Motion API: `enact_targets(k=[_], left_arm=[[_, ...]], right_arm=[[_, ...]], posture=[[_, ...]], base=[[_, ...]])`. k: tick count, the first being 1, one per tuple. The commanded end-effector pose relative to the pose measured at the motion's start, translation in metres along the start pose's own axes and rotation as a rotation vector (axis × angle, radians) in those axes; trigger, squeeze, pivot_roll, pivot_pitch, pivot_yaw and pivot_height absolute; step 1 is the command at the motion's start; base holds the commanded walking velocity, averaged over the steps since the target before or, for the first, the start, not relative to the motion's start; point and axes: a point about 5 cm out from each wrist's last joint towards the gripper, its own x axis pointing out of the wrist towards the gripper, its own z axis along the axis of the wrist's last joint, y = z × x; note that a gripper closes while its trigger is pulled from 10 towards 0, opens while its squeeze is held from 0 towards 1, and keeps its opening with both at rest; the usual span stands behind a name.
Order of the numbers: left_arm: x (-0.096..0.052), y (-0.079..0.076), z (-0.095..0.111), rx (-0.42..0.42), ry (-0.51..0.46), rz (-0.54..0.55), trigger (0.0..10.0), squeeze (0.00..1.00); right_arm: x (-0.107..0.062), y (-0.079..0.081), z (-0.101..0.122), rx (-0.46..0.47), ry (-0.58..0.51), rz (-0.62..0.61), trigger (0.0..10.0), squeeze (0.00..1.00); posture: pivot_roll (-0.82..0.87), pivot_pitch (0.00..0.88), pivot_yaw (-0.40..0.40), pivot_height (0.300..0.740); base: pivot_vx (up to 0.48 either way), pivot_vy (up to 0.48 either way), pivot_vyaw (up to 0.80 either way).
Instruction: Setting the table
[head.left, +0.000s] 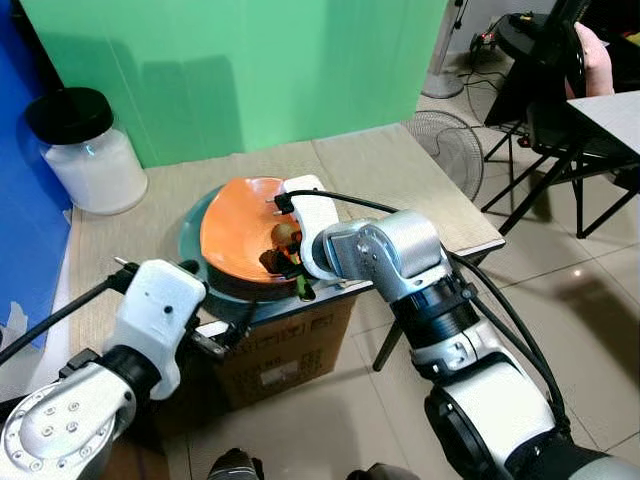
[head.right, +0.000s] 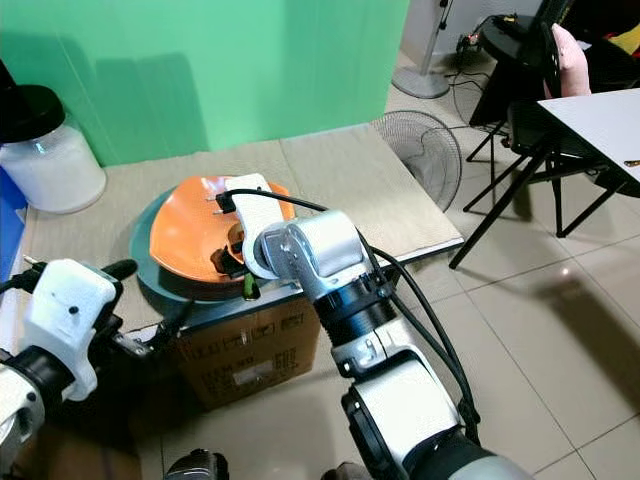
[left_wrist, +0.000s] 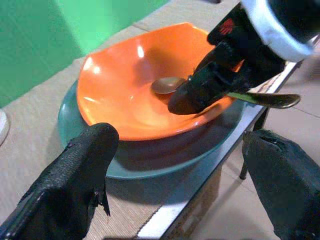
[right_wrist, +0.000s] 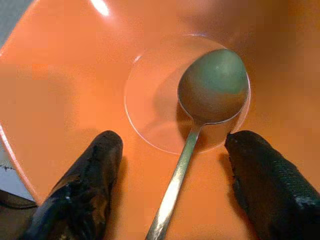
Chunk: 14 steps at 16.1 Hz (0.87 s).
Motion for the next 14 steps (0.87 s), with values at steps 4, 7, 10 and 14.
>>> enact_targets(k=[4,7,10,14], left_arm=[[-0.001,-0.003,0.003,0.014,-0.008,-0.033,10.0,0.00],[0.001,-0.004,0.005,0.015,-0.015,-0.044,10.0,0.00],[0.001,-0.003,0.005,0.021,-0.017,-0.039,10.0,0.00],[0.002,-0.002,0.005,0.024,-0.017,-0.038,10.0,0.00]], right_arm=[[0.010,-0.002,-0.001,0.035,0.039,-0.003,0.0,0.00],[0.013,-0.004,0.001,0.037,0.043,-0.006,0.0,0.00],[0.015,-0.005,0.003,0.031,0.040,-0.006,0.0,0.00],[0.017,-0.003,0.005,0.020,0.043,0.002,0.0,0.00]], posture=[[0.03,0.088,-0.047,0.740],[0.03,0.089,-0.044,0.740],[0.03,0.089,-0.044,0.740],[0.03,0.090,-0.047,0.740]], base=[[0.000,0.000,0.00],[0.000,0.000,0.00],[0.000,0.000,0.00],[0.000,0.000,0.00]])
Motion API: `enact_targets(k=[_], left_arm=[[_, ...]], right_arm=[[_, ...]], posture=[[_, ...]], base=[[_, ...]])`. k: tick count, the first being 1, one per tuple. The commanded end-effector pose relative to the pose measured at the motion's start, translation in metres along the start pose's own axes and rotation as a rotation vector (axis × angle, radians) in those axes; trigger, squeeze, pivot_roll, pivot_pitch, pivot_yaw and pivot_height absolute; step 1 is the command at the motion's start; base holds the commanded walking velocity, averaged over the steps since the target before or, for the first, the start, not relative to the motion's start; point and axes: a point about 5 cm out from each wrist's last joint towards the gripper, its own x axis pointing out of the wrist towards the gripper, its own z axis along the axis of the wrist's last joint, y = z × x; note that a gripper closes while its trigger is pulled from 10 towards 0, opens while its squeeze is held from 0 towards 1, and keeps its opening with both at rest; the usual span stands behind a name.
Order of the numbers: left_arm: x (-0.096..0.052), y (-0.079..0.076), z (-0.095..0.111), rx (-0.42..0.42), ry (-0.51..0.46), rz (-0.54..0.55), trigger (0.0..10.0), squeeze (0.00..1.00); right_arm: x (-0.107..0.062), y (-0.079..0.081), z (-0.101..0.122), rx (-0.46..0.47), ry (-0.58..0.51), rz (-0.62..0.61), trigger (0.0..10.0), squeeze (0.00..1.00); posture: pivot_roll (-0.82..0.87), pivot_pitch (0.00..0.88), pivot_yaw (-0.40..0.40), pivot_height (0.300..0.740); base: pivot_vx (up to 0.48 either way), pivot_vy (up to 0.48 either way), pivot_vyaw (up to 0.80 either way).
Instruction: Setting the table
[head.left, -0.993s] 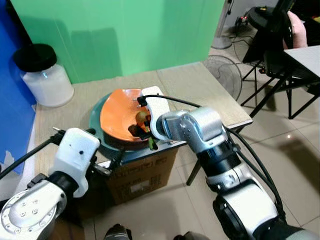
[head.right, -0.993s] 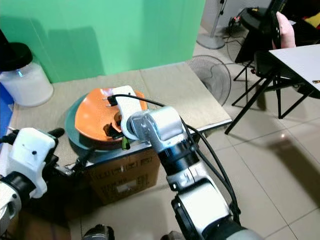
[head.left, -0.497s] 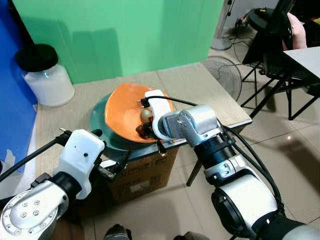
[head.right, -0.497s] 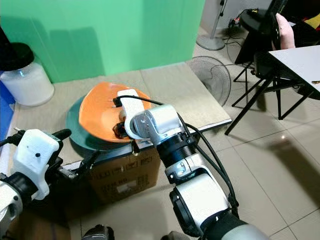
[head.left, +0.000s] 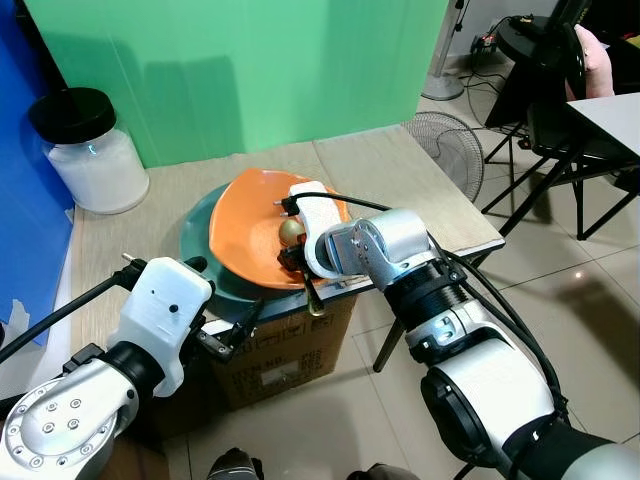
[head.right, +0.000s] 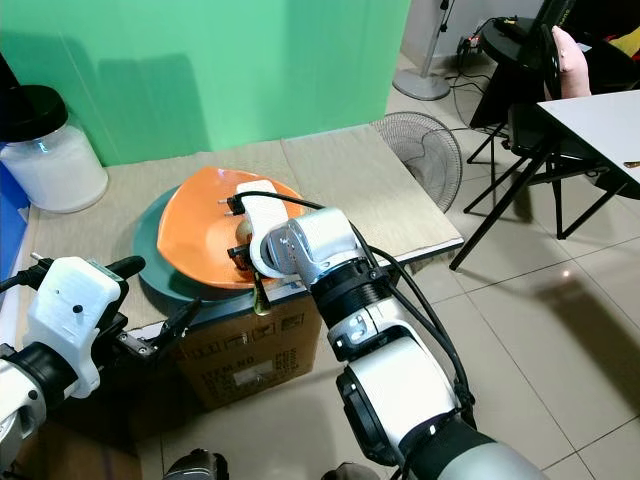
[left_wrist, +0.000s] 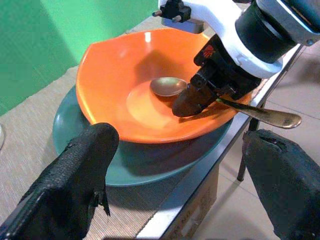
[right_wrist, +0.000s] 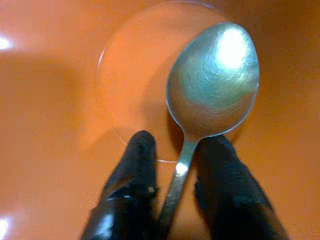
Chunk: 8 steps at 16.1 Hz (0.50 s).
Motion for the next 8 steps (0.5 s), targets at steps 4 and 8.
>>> enact_targets(k=[4,8], left_arm=[[0.0008,-0.0011,0.0006,0.008,-0.001,-0.008,10.0,0.00],[0.0020,0.0000,0.0005,0.012,0.000,-0.005,10.0,0.00]], right_arm=[[0.0006,0.0109,0.0088,-0.028,-0.011,0.023,0.0,0.00],[0.0016,0.0107,0.0115,-0.035,-0.019,0.029,0.0,0.00]], posture=[[0.03,0.089,-0.049,0.740],[0.03,0.083,-0.049,0.740]], base=[[0.000,0.000,0.00],[0.000,0.000,0.00]])
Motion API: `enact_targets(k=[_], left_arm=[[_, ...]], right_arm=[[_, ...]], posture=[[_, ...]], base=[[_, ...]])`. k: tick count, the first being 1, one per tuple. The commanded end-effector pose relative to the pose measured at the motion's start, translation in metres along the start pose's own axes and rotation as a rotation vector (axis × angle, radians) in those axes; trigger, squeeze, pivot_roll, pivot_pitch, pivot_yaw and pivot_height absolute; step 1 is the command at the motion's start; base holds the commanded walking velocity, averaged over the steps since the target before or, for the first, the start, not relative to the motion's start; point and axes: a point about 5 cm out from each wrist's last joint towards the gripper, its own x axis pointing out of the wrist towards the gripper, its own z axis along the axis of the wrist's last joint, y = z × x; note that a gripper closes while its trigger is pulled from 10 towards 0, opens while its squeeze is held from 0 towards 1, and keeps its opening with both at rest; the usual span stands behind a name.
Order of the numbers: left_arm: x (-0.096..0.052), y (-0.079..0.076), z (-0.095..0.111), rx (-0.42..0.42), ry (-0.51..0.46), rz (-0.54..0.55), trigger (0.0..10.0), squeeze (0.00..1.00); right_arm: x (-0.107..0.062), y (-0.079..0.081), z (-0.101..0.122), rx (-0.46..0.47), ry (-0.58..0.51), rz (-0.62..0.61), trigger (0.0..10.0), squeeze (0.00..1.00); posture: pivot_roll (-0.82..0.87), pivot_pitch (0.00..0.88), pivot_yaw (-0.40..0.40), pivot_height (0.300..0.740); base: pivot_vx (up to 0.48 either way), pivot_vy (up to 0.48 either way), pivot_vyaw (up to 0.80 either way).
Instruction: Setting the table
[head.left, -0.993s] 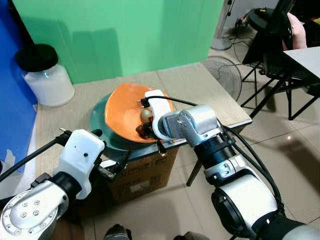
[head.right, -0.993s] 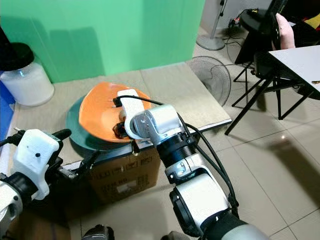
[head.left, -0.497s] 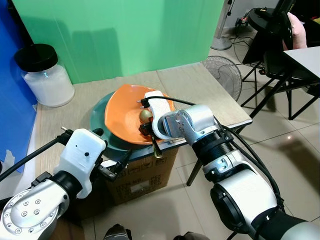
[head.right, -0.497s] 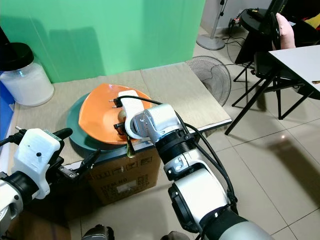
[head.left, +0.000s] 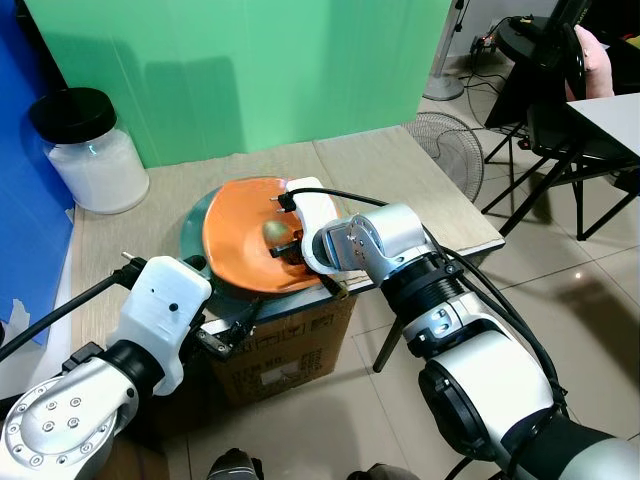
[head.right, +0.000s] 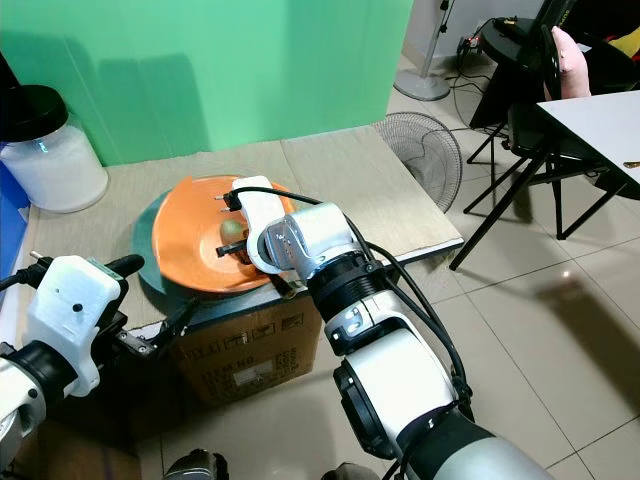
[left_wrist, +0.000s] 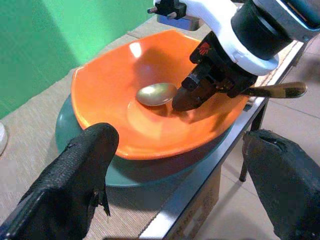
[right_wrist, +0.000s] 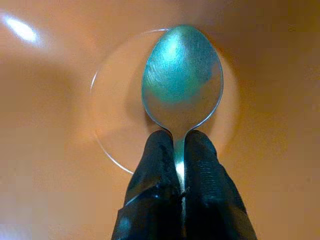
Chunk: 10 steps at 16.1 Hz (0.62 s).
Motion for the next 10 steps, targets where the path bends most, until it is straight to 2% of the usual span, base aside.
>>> enact_targets(k=[1,3,5,6,7,9,10], left_arm=[[0.001,-0.001,0.000,0.005,0.001,-0.011,10.0,0.00],[0.002,0.000,0.000,0.008,0.001,-0.010,10.0,0.00],[0.003,0.003,0.001,0.016,-0.005,0.004,10.0,0.00],[0.005,0.005,0.003,0.012,-0.020,0.018,10.0,0.00],[0.005,0.006,0.004,0.011,-0.025,0.023,10.0,0.00],[0.010,0.009,0.009,-0.004,-0.059,0.053,10.0,0.00],[0.012,0.010,0.010,-0.006,-0.066,0.059,10.0,0.00]], right_arm=[[0.000,0.010,0.007,-0.020,-0.011,0.020,0.0,0.00],[0.000,0.010,0.008,-0.022,-0.016,0.023,0.0,0.00],[-0.010,0.011,0.023,0.004,-0.089,0.055,0.0,0.00],[-0.022,0.009,0.036,0.019,-0.173,0.084,0.0,0.00],[-0.028,0.008,0.041,0.027,-0.213,0.101,0.0,0.00],[-0.059,-0.003,0.058,0.090,-0.401,0.180,0.1,0.00],[-0.067,-0.008,0.059,0.088,-0.450,0.185,2.5,0.00]], posture=[[0.03,0.083,-0.049,0.740],[0.03,0.080,-0.049,0.740],[0.03,0.075,-0.046,0.740],[0.03,0.067,-0.044,0.740],[0.03,0.067,-0.044,0.740],[0.03,0.052,-0.038,0.740],[0.03,0.052,-0.038,0.740]], base=[[0.000,0.000,0.00],[0.000,0.000,0.00],[0.000,0.000,0.00],[0.000,0.000,0.00],[0.000,0.000,0.00],[0.000,0.000,0.00],[0.000,0.000,0.00]])
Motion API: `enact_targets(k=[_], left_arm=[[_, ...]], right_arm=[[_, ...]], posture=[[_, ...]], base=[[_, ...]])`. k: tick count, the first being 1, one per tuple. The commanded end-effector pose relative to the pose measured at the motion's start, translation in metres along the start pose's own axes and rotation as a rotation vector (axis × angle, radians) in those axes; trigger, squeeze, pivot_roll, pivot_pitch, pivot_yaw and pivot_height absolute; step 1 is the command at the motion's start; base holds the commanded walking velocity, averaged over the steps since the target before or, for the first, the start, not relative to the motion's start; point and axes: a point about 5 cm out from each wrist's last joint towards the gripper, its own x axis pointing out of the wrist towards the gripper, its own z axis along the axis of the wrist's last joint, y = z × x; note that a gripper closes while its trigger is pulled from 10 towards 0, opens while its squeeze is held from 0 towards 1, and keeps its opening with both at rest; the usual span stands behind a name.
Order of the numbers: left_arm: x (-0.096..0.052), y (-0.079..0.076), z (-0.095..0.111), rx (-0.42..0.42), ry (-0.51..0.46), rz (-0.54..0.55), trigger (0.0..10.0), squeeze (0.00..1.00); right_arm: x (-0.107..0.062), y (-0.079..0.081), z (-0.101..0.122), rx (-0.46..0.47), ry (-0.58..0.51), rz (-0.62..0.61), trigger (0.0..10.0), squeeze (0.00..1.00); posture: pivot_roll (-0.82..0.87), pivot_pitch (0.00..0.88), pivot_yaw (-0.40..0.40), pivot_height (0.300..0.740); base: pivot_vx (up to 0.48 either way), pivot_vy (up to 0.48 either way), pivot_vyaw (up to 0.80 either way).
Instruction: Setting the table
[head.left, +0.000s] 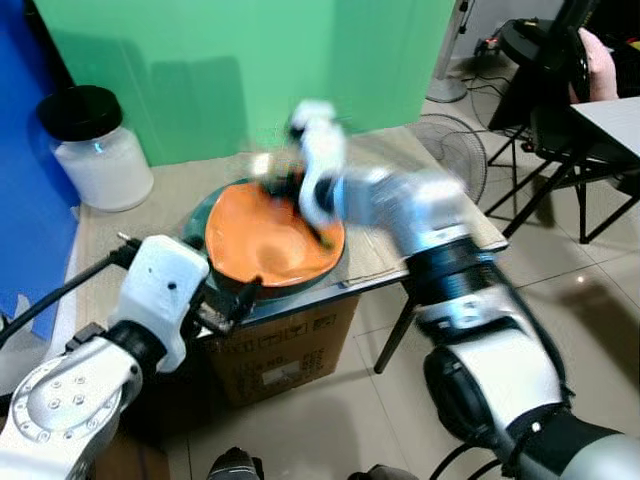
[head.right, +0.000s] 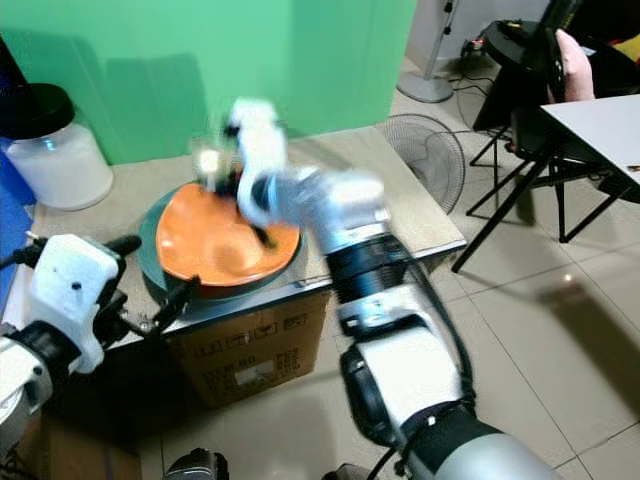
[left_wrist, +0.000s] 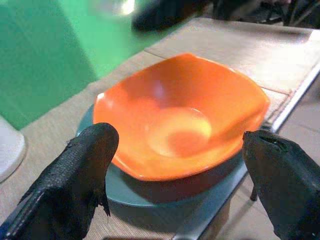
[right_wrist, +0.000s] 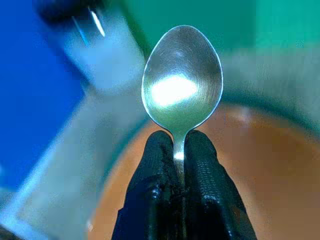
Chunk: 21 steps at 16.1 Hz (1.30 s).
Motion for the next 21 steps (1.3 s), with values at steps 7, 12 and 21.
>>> enact_targets(k=[7,12,21], left_arm=[[0.025,0.001,0.011,-0.105,-0.140,0.320,10.0,0.00],[0.022,0.008,0.006,-0.115,-0.163,0.421,10.0,0.00],[0.021,0.003,-0.005,-0.117,-0.148,0.417,10.0,0.00]], right_arm=[[-0.106,-0.049,-0.026,-0.264,-0.388,-0.297,10.0,0.00],[-0.135,-0.064,-0.069,-0.130,-0.404,-0.479,10.0,0.00],[-0.142,-0.072,-0.096,-0.075,-0.354,-0.614,10.0,0.00]], posture=[[-0.01,0.036,-0.009,0.740],[-0.01,0.040,-0.017,0.740],[-0.03,0.050,-0.017,0.740]], base=[[0.000,0.000,-0.11],[0.000,0.000,-0.80],[0.068,0.000,-0.80]])
